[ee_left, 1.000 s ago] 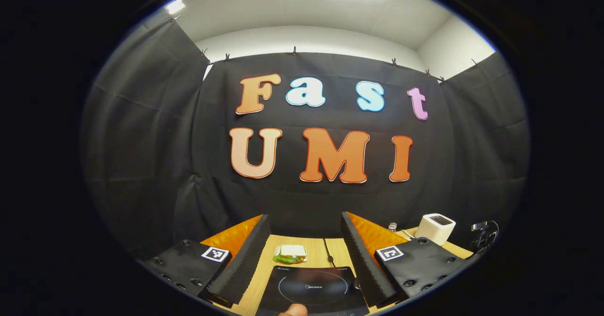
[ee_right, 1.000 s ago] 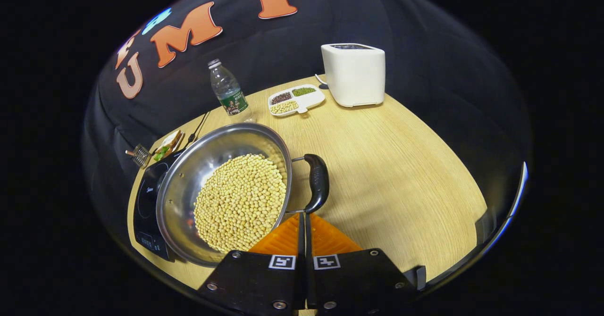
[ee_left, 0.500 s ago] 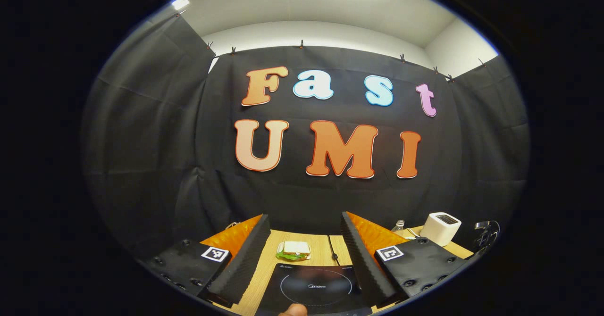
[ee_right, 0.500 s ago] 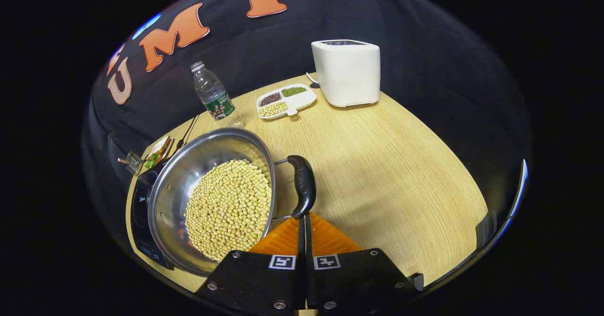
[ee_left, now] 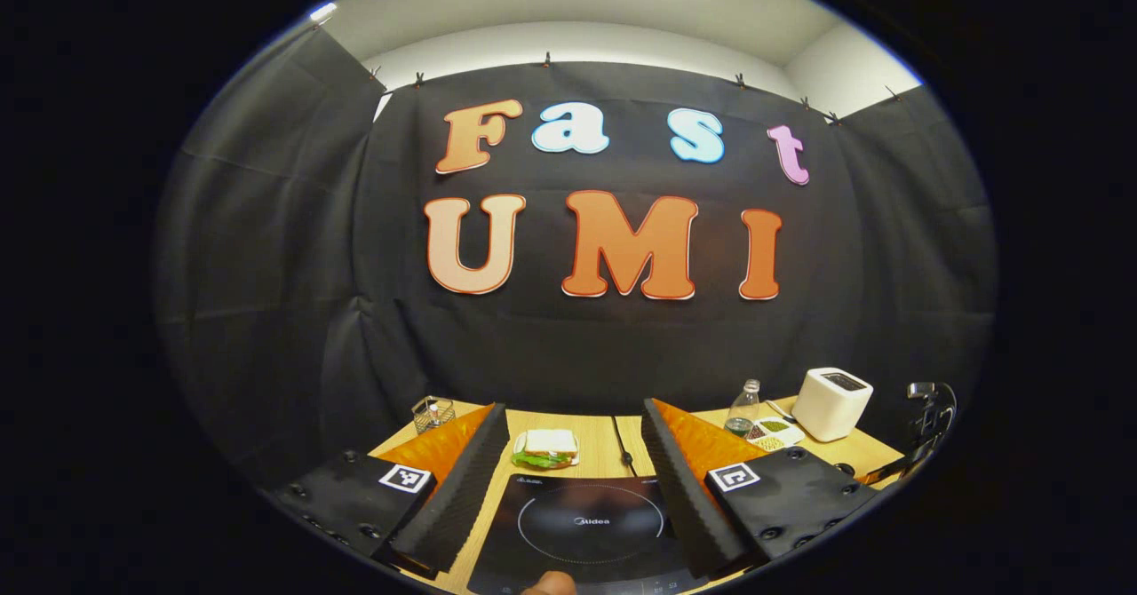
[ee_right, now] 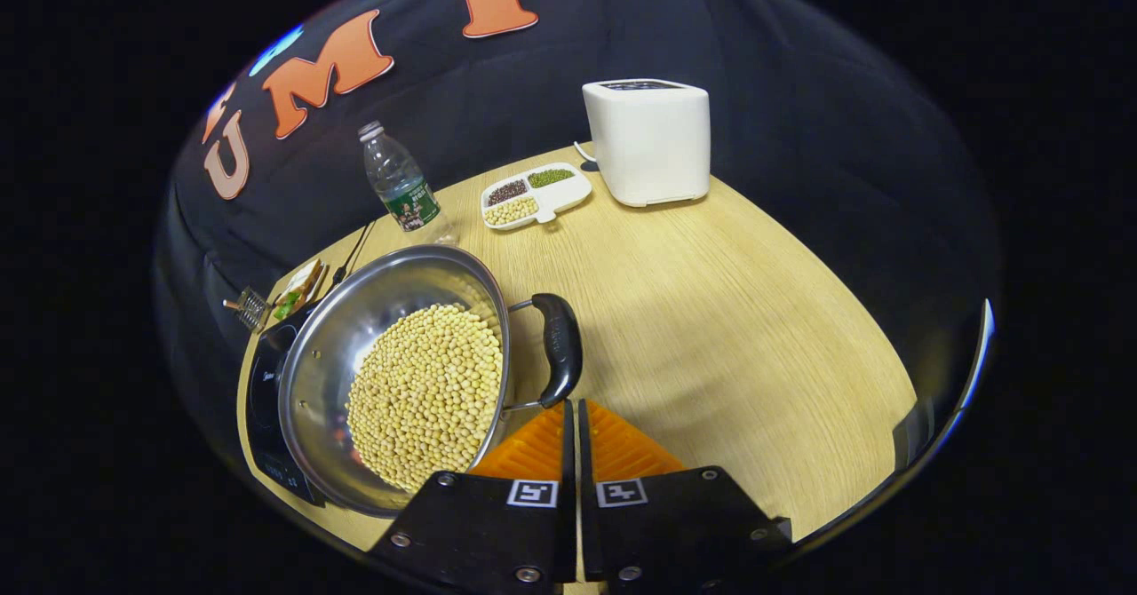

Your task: First push the handle of the pot to place it horizontally, then grasp the pot with both hands and set it on the induction cooktop.

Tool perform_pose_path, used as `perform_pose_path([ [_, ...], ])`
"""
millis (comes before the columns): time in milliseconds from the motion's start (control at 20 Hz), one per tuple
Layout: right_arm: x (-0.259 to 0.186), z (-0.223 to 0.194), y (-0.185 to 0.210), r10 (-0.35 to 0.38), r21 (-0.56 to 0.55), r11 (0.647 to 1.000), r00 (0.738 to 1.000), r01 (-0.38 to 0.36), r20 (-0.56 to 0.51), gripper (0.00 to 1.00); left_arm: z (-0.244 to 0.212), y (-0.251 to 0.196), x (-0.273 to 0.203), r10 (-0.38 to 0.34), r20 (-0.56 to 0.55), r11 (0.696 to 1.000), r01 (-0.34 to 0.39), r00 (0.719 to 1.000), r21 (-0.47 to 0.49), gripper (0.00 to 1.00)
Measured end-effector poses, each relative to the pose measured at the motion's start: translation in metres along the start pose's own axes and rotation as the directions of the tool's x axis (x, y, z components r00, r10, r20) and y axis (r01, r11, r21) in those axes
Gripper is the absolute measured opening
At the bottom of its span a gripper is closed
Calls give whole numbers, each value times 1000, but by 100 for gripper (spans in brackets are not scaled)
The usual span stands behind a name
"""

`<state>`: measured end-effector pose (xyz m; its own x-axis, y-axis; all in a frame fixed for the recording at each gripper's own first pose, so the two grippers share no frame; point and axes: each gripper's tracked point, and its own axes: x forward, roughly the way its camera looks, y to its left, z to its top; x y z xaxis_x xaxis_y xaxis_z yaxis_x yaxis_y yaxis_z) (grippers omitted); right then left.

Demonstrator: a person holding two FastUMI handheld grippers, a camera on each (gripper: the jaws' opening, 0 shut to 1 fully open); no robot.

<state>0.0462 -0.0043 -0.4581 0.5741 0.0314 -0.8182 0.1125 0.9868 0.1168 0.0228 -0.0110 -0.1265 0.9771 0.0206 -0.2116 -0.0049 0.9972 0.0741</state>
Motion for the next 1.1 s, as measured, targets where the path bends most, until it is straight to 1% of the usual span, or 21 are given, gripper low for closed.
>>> perform_pose_path([
  [50,-2,1,-3,-5,6,1000,1000,5,8,2,-9,-6,2,-14,-16,1000,14,1000,-3,98],
  [150,-8,3,-9,-13,24,1000,1000,12,28,10,-27,-20,5,-40,-52,999,39,998,-23,99],
  [200,-11,3,-12,-14,30,999,999,12,39,19,-38,-27,7,-58,-76,998,56,995,-33,99],
  [250,-13,3,-14,-18,30,999,999,16,47,20,-50,-35,8,-75,-102,997,72,992,-39,99],
  [300,-16,3,-18,-24,27,999,998,23,54,24,-61,-43,9,-90,-127,995,85,988,-43,99],
  [350,-19,2,-20,-33,23,999,998,32,62,22,-73,-50,9,-104,-151,994,98,983,-46,98],
  [400,-19,3,-25,-52,16,999,996,51,74,28,-84,-57,10,-115,-175,993,108,978,-48,98],
  [450,-21,4,-30,-73,1,997,993,73,89,37,-96,-62,11,-124,-199,992,116,972,-53,98],
  [500,-24,5,-33,-86,-14,996,991,88,103,46,-108,-70,12,-136,-224,990,126,965,-60,98],
  [600,-28,5,-33,-79,-13,997,991,81,108,54,-132,-83,12,-157,-277,987,143,948,-71,97],
  [650,-30,5,-33,-71,-4,997,992,72,107,57,-145,-89,11,-166,-310,986,150,936,-75,98],
  [700,-31,4,-34,-66,0,998,992,66,109,63,-158,-95,11,-181,-337,983,165,924,-77,98],
  [750,-32,4,-35,-66,2,998,991,66,114,66,-171,-101,9,-191,-364,982,175,912,-77,98],
  [800,-33,5,-38,-68,2,998,991,68,118,73,-181,-106,7,-199,-387,980,184,900,-77,98],
  [900,-36,10,-40,-72,2,997,987,73,142,82,-194,-114,7,-208,-419,978,194,884,-77,99],
  [1000,-39,16,-39,-66,3,998,983,66,171,89,-208,-122,8,-216,-443,976,203,870,-76,99],
  [1100,-42,22,-35,-50,-2,999,979,51,198,93,-219,-131,11,-226,-465,974,213,856,-80,99],
])
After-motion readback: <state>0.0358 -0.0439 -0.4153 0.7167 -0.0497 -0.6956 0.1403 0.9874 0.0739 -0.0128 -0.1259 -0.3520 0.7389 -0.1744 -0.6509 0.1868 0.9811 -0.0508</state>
